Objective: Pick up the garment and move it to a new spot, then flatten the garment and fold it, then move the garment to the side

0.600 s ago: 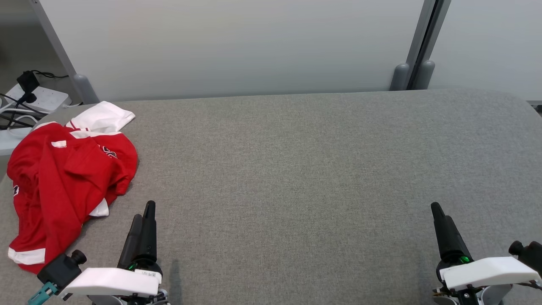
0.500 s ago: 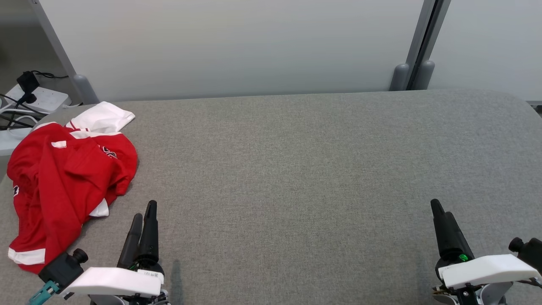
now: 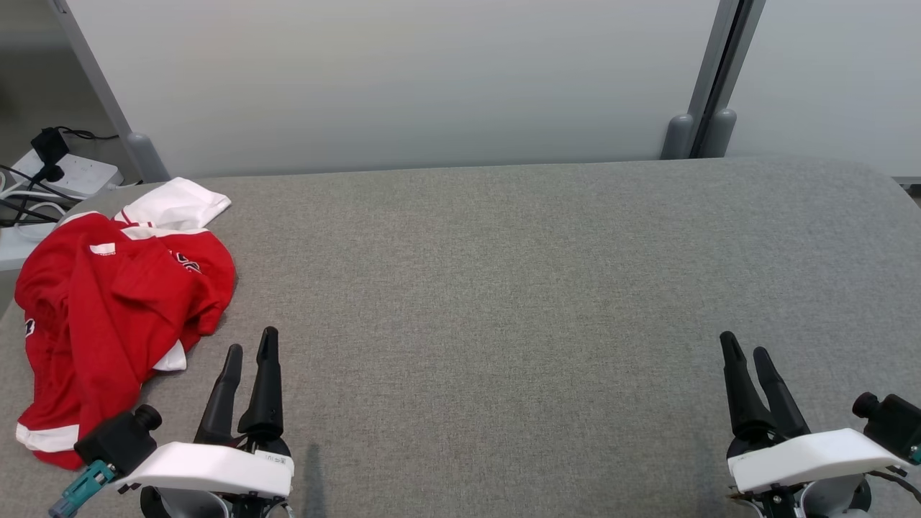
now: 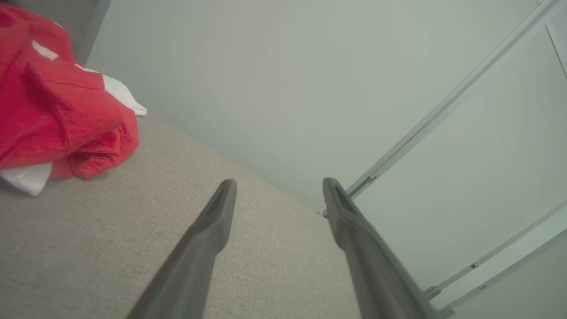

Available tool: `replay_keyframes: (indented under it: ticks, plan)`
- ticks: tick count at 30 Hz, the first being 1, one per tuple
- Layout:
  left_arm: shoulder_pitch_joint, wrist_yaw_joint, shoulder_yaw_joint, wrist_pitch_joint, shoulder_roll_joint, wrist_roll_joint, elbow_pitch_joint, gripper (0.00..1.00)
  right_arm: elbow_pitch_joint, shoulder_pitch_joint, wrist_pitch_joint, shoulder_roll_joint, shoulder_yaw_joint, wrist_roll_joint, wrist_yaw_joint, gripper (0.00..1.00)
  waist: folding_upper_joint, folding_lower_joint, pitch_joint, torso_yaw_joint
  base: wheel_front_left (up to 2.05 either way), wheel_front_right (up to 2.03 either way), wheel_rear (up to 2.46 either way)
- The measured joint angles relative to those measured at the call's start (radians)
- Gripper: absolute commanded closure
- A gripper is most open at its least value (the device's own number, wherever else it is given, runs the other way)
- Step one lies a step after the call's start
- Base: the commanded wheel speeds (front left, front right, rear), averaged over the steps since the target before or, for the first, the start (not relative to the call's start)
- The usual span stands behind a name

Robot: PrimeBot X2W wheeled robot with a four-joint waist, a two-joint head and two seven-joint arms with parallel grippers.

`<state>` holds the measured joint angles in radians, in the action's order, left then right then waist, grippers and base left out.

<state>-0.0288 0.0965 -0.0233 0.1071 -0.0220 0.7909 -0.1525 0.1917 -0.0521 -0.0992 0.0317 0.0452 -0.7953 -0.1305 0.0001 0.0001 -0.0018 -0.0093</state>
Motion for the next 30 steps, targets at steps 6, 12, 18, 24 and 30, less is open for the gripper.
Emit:
replay_keyframes:
  ticks: [6,12,18,24,30]
  plan:
    - [0.0,-0.002,-0.007,0.013,-0.001,-0.055,0.004,0.0,-0.015,0.0,-0.016,0.002,0.011,0.057,0.0,0.0,0.0,0.0,-0.001,-0.001,0.0,0.0,0.0]
    - [-0.001,-0.01,-0.019,0.03,-0.003,-0.13,0.012,0.0,-0.022,-0.002,-0.034,0.003,0.024,0.125,0.0,0.0,0.0,0.0,-0.002,-0.002,0.0,0.0,0.0]
    - [-0.007,-0.016,-0.029,0.048,-0.004,-0.208,0.022,0.0,-0.034,-0.005,-0.052,0.004,0.032,0.205,0.0,0.0,0.0,0.0,-0.001,-0.002,0.0,0.0,0.0]
    - [-0.021,-0.027,-0.034,0.069,-0.005,-0.269,0.03,0.0,-0.044,-0.016,-0.07,0.005,0.035,0.276,0.0,0.0,0.0,0.0,-0.002,-0.001,0.0,0.0,0.0]
    - [-0.021,-0.037,-0.04,0.083,-0.007,-0.339,0.03,0.0,-0.047,-0.021,-0.088,0.006,0.039,0.348,0.0,0.0,0.0,0.0,-0.003,-0.002,0.0,0.0,0.0]
